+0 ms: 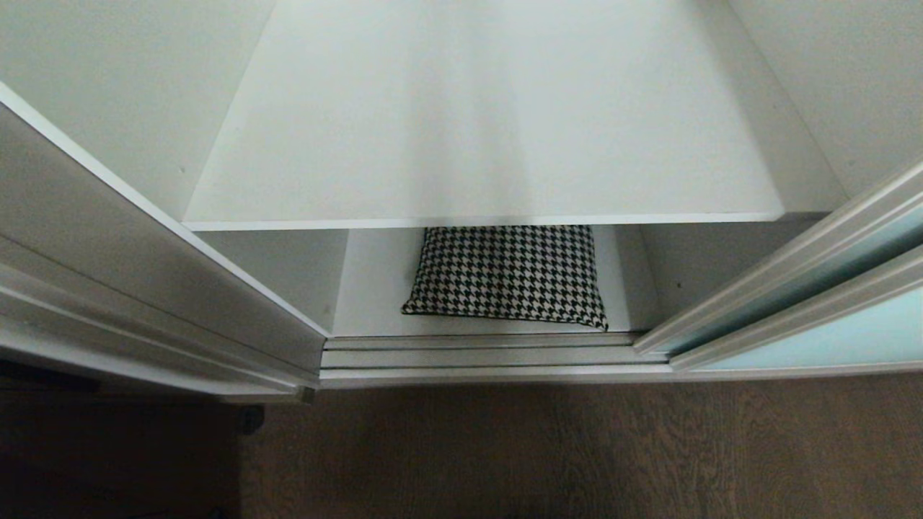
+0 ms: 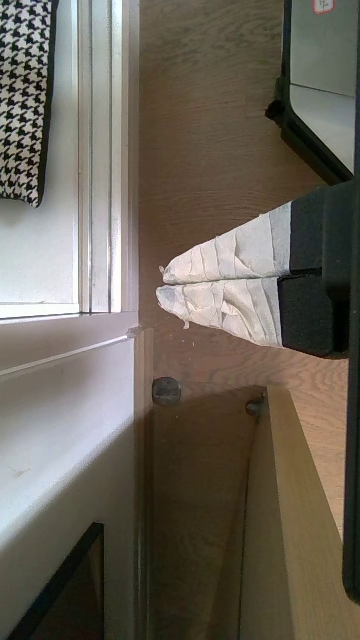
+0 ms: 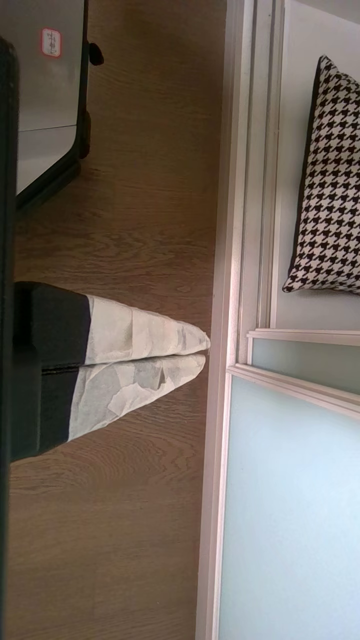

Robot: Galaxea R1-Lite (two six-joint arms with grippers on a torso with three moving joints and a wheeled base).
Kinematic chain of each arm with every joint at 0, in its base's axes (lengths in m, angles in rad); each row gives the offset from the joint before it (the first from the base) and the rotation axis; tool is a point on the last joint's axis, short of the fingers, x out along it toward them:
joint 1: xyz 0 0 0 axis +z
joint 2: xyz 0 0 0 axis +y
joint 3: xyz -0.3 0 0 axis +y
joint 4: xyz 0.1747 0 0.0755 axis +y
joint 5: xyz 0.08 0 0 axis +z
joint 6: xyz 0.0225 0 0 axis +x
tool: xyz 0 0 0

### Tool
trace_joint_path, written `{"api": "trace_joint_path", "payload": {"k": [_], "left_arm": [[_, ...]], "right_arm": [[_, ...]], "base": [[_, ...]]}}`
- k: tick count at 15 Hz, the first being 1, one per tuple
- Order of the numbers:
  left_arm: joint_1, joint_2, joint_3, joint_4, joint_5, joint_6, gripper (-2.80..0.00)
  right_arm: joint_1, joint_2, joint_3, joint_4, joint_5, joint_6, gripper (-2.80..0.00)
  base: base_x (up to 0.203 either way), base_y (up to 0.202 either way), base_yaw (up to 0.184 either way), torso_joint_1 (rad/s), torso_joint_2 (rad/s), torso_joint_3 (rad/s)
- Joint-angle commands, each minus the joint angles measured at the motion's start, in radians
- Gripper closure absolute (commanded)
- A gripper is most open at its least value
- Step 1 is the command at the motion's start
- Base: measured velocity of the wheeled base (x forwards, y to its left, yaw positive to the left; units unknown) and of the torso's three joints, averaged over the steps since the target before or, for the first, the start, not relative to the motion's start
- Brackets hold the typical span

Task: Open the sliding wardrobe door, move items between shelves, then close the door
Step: Place the pillow on the higher shelf

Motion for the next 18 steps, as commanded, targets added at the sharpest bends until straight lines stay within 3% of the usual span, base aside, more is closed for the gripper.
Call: {"api": "trace_joint_path", "payload": {"k": [1,18], "left_arm": [[0.000,0.002,0.000,0.001,0.000,0.000,0.00],[0.000,0.002,0.000,0.001,0.000,0.000,0.00]], "right_arm": [[0.000,-0.002,0.000,0.000,0.001,0.000,0.00],[0.000,-0.001,0.000,0.000,-0.001,0.005,0.00]], "base": [[0.000,0.000,0.000,0.000,0.00,0.000],[0.000,0.000,0.000,0.000,0.00,0.000]]}}
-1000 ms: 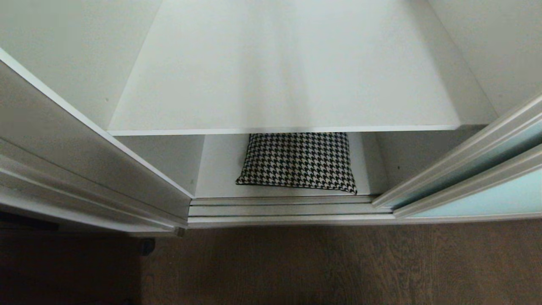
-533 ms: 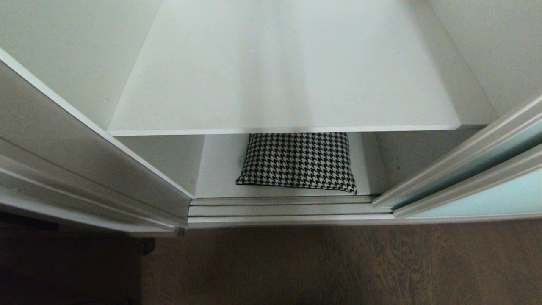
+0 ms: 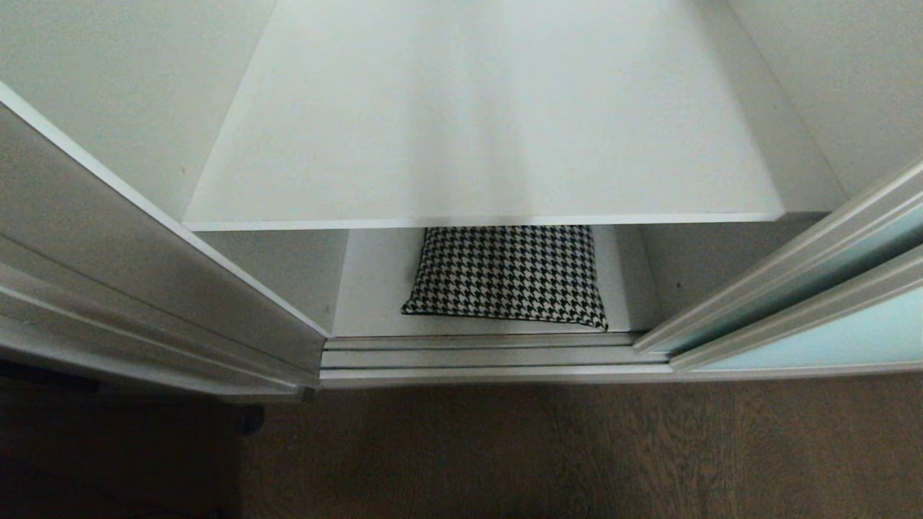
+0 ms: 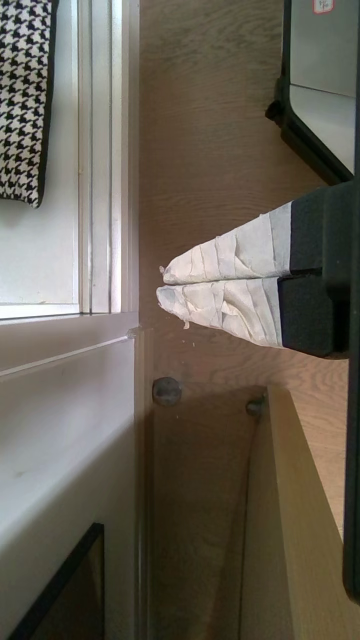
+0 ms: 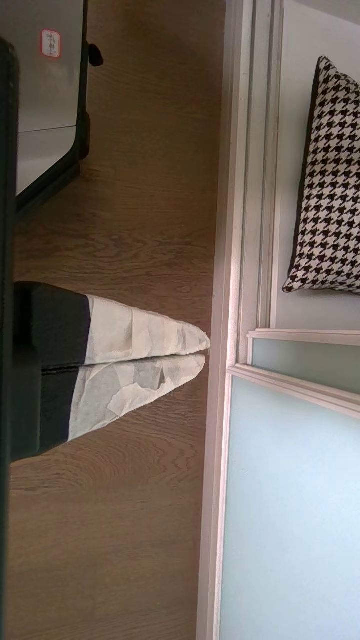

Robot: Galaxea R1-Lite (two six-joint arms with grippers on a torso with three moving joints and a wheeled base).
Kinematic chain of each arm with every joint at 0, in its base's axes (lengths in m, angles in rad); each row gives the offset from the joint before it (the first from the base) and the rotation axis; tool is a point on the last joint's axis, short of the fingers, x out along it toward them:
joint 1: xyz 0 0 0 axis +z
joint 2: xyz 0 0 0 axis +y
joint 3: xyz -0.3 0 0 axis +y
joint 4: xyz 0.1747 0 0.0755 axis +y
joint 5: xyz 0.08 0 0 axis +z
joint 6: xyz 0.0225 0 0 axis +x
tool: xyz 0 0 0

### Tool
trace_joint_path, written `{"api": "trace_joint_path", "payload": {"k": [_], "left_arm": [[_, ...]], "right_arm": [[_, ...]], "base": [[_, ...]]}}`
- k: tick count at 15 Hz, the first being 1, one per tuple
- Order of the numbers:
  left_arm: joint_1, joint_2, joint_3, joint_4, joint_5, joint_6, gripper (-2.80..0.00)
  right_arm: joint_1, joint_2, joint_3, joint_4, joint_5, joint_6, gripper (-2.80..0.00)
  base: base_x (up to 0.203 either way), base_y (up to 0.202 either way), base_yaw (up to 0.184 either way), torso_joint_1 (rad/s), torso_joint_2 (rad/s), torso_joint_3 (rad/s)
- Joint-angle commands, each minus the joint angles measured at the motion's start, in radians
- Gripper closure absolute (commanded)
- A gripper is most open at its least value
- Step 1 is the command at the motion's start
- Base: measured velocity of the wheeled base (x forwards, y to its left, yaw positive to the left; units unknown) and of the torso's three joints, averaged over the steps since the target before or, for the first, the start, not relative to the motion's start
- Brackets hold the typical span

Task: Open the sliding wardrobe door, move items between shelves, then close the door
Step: Place the pillow on the higher shelf

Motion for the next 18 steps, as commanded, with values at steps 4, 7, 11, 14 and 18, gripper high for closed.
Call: {"api": "trace_joint_path", "payload": {"k": [4,7,11,14,18], "left_arm": [[0.000,0.002,0.000,0.000,0.001,0.001,0.00],[0.000,0.002,0.000,0.000,0.001,0.001,0.00],[0.000,0.002,0.000,0.000,0.001,-0.001,0.00],[0.000,0.002,0.000,0.000,0.001,-0.001,0.00],[0.000,0.002,0.000,0.000,0.001,-0.001,0.00]], "right_arm": [[0.000,-0.001,0.000,-0.001,0.000,0.000,0.00],[0.000,-0.002,0.000,-0.001,0.001,0.000,0.00],[0.000,-0.002,0.001,-0.001,-0.002,-0.006,0.00],[0.000,-0.002,0.000,-0.001,-0.007,0.001,0.00],[0.000,0.001,0.000,-0.001,-0.009,0.003,0.00]], "base": [[0.000,0.000,0.000,0.000,0.00,0.000],[0.000,0.000,0.000,0.000,0.00,0.000],[0.000,0.000,0.000,0.000,0.00,0.000],[0.000,0.000,0.000,0.000,0.00,0.000],[0.000,0.000,0.000,0.000,0.00,0.000]]}}
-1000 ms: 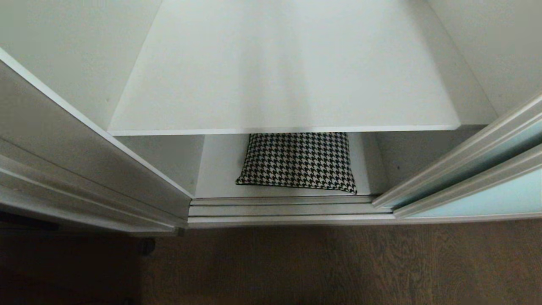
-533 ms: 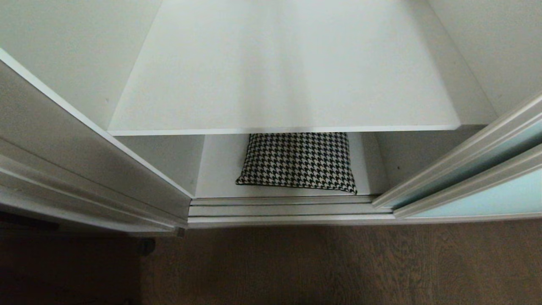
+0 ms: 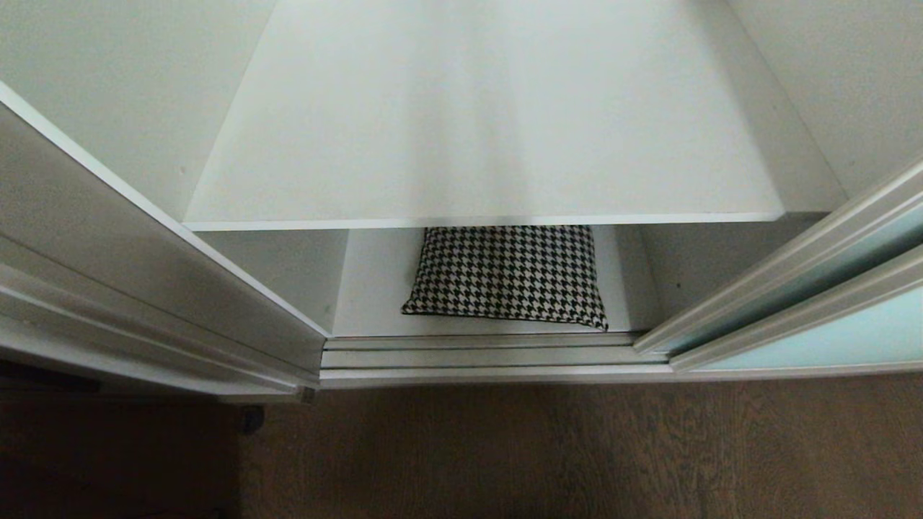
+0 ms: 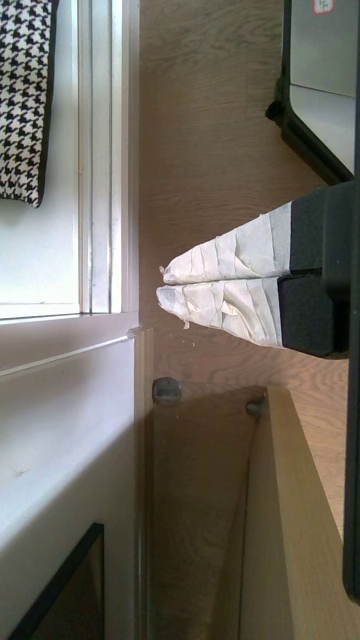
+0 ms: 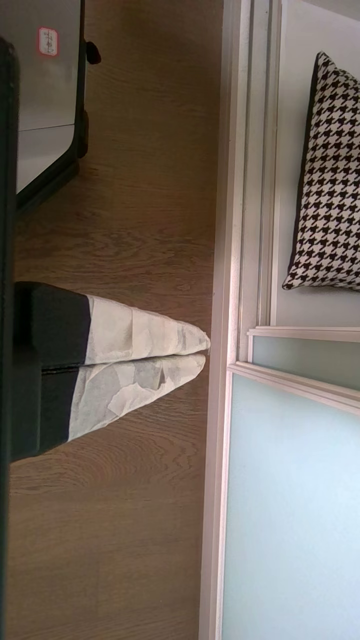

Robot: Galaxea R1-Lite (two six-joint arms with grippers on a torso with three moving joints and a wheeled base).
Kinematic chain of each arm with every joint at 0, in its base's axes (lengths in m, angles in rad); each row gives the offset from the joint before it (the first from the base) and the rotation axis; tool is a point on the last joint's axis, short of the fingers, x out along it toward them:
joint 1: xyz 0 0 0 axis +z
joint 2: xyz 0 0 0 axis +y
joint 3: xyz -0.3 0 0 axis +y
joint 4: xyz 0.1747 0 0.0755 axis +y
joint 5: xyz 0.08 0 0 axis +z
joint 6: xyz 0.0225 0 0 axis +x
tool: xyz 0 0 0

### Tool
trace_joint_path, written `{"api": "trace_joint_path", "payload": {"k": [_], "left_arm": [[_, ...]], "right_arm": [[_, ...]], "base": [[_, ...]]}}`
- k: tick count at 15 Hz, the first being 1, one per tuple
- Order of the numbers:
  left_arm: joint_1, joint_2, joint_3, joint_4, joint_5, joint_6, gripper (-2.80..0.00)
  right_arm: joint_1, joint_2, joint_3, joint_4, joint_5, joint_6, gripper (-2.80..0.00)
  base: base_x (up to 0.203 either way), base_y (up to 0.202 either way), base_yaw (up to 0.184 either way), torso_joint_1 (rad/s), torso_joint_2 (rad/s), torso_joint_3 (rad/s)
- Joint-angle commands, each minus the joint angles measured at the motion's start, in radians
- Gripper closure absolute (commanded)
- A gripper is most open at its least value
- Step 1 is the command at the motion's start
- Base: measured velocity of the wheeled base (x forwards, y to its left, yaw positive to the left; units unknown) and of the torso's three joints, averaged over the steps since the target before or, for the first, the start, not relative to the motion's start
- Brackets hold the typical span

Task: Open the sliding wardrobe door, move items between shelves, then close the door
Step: Place the pillow on the higher shelf

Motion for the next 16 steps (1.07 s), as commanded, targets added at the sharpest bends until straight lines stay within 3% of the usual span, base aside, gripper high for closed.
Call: {"api": "trace_joint_path", "payload": {"k": [1,16], "left_arm": [[0.000,0.002,0.000,0.000,0.001,-0.001,0.00],[0.000,0.002,0.000,0.000,0.001,-0.001,0.00]], "right_arm": [[0.000,0.001,0.000,0.000,0.001,0.001,0.00],[0.000,-0.001,0.000,0.000,0.001,0.007,0.00]], "base": [[0.000,0.000,0.000,0.000,0.00,0.000],[0.000,0.000,0.000,0.000,0.00,0.000]]}}
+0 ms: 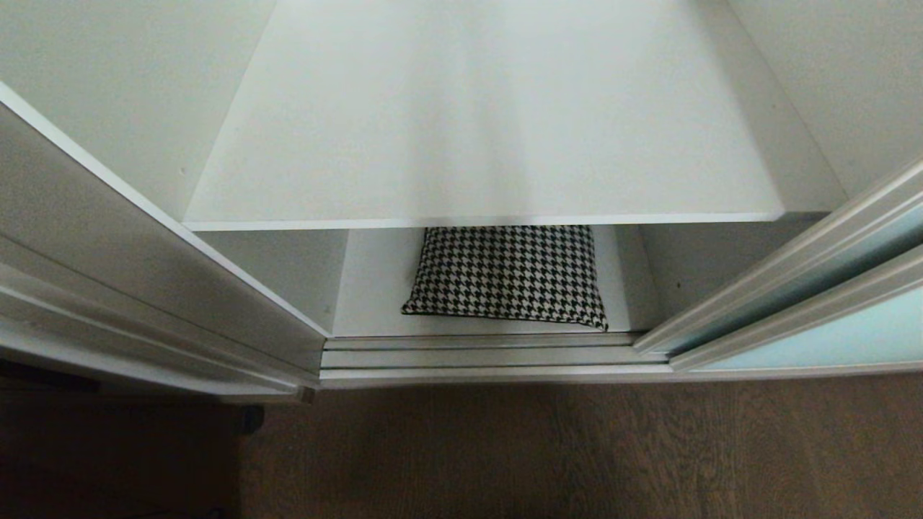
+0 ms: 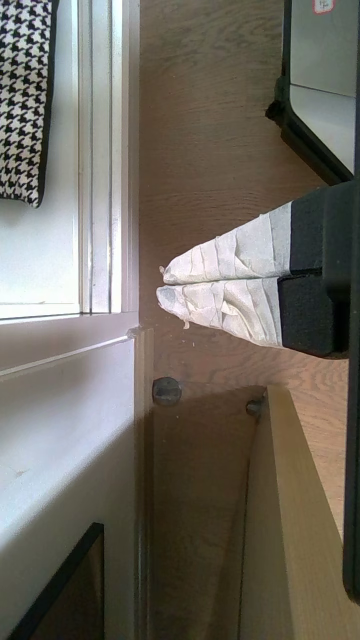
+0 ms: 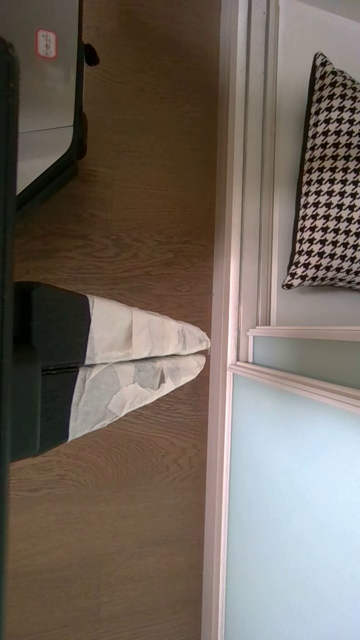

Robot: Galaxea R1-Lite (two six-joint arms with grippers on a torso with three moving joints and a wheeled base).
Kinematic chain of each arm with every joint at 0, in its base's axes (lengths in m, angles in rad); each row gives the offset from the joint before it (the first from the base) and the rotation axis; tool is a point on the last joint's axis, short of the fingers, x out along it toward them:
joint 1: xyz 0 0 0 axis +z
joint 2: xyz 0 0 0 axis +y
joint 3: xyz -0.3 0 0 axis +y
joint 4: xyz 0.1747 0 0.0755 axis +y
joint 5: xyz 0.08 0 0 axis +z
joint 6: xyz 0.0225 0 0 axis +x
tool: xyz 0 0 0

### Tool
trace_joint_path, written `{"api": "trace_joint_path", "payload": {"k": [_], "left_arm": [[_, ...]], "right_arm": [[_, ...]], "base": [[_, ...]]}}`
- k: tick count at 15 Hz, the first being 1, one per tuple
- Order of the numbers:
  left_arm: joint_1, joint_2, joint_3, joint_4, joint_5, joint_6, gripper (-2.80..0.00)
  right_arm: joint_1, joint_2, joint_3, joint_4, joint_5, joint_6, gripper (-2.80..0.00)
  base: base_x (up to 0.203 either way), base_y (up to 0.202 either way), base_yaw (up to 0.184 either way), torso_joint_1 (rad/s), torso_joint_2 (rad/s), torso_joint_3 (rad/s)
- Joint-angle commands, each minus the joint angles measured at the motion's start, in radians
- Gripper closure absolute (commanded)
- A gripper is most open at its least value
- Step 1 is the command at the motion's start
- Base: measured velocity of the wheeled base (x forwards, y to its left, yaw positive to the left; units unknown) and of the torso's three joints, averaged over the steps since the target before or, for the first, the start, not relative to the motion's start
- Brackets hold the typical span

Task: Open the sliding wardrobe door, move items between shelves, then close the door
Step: Place the pillow on the higher shelf

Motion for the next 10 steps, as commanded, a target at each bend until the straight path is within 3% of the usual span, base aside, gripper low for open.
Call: {"api": "trace_joint_path", "payload": {"k": [1,10], "left_arm": [[0.000,0.002,0.000,0.000,-0.001,0.001,0.00],[0.000,0.002,0.000,-0.001,0.000,0.000,0.00]], "right_arm": [[0.000,-0.002,0.000,0.000,0.000,-0.001,0.00],[0.000,-0.002,0.000,0.000,0.002,-0.001,0.00]], "base": [[0.000,0.000,0.000,0.000,0.00,0.000],[0.000,0.000,0.000,0.000,0.00,0.000]]}}
